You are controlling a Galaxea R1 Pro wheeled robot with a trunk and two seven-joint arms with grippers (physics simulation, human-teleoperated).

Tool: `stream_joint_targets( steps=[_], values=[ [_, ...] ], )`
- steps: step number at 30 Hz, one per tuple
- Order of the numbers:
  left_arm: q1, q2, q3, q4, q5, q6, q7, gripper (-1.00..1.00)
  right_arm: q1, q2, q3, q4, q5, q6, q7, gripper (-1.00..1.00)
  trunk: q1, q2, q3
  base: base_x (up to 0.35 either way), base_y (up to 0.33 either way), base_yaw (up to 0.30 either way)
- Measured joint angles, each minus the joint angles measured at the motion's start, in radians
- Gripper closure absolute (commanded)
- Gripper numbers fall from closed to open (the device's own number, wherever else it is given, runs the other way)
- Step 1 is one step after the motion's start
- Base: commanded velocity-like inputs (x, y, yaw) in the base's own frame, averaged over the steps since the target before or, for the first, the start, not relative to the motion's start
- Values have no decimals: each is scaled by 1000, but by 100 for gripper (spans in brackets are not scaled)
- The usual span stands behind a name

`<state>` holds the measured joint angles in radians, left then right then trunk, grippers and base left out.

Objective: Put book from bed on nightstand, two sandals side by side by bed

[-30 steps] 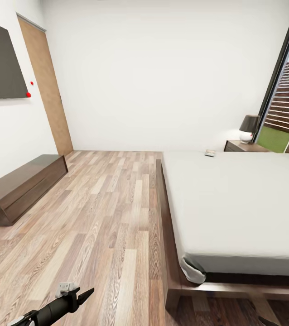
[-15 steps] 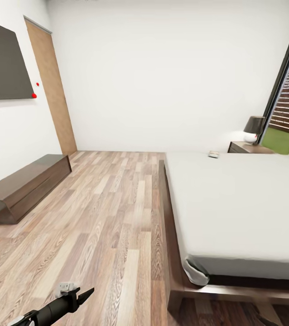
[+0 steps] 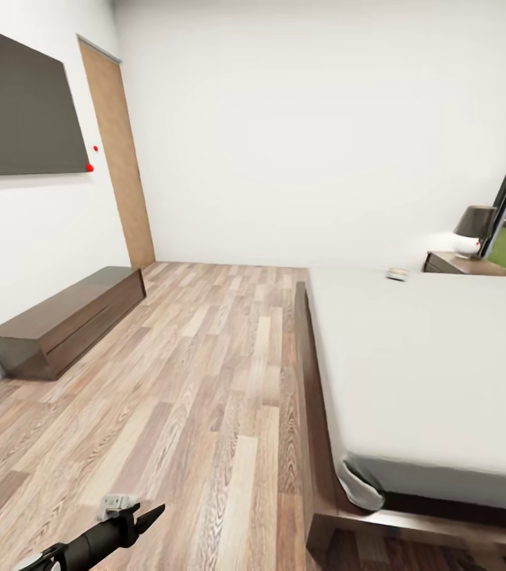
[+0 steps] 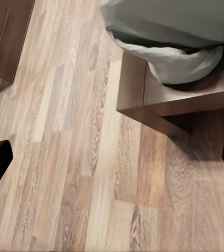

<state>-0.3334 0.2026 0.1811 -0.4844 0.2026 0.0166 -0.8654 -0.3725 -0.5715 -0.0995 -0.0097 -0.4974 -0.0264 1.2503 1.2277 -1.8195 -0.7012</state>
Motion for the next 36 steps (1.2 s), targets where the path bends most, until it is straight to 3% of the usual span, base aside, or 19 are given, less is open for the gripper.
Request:
stream_joint_targets(
  steps=[36],
  values=[
    [0,0,-2,26,-1,-1,0,-100,0,1,0,0,0,0,-1,-100,0,0,0,0,0,278]
  ],
)
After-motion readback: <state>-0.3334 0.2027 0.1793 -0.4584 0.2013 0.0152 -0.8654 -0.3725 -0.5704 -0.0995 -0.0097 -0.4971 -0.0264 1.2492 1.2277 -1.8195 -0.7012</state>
